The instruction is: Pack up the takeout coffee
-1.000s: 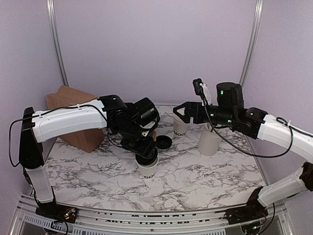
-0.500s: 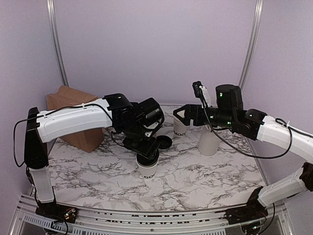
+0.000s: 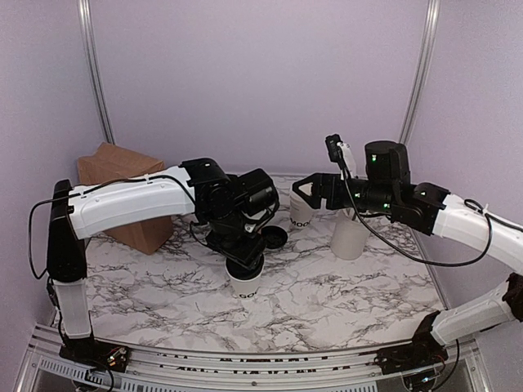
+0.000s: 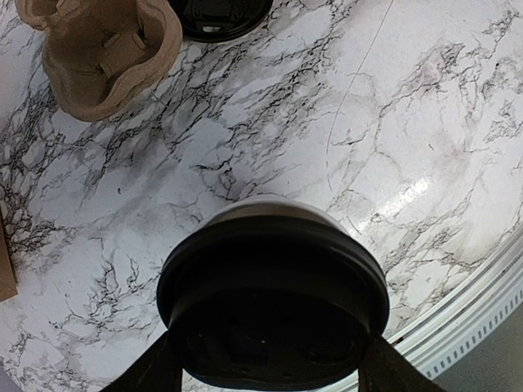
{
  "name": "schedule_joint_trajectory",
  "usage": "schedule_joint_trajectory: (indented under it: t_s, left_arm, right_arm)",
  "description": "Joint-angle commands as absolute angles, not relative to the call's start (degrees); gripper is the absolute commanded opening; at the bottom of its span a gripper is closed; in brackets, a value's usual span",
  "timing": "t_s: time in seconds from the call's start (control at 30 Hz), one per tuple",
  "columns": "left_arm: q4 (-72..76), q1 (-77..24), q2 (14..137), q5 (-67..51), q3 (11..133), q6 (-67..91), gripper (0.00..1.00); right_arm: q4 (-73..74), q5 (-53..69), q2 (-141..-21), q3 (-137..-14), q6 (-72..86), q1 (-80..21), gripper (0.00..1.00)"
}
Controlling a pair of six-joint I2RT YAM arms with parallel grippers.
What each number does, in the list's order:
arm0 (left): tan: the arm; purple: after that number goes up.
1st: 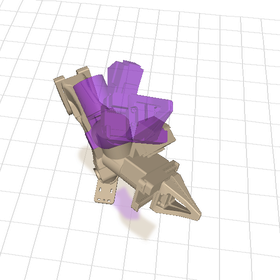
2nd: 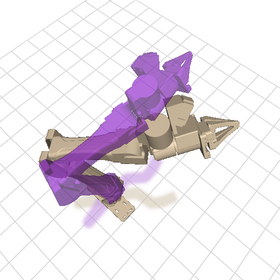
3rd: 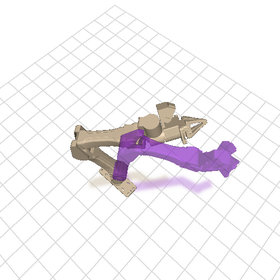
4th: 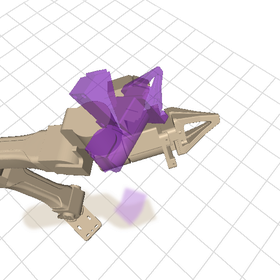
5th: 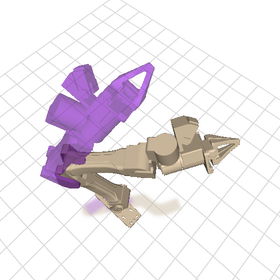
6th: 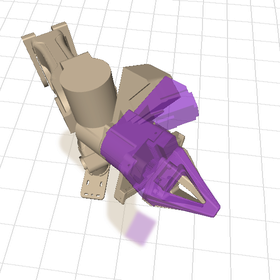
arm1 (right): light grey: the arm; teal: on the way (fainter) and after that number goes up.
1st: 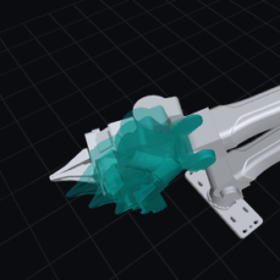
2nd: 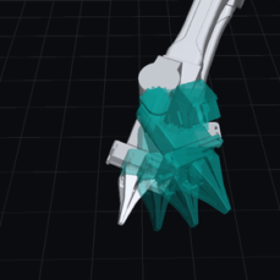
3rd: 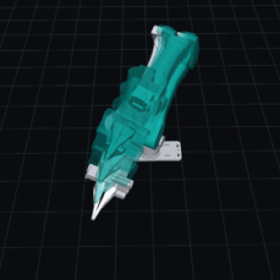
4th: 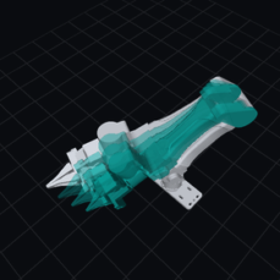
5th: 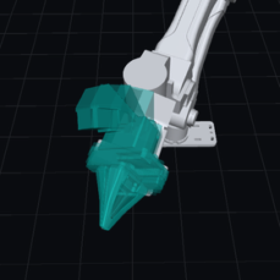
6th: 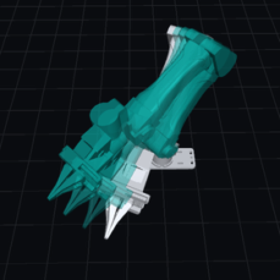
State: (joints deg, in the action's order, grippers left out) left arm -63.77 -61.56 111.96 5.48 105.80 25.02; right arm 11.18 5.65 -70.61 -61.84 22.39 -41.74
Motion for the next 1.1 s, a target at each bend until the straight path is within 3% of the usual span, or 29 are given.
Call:
schedule_joint_trajectory:
  t_s: [0.0, 1.07]
  left_arm:
    - [-66.6, -62.0, 113.1, 6.8, 108.0, 24.4, 0.7]
    - [-69.9, -62.7, 115.9, 8.8, 110.8, 23.5, 0.69]
  right_arm:
    - [10.3, 5.8, -68.9, -61.7, 21.7, -41.1, 0.88]
    - [10.3, 5.9, -68.3, -61.3, 21.7, -41.0, 0.88]
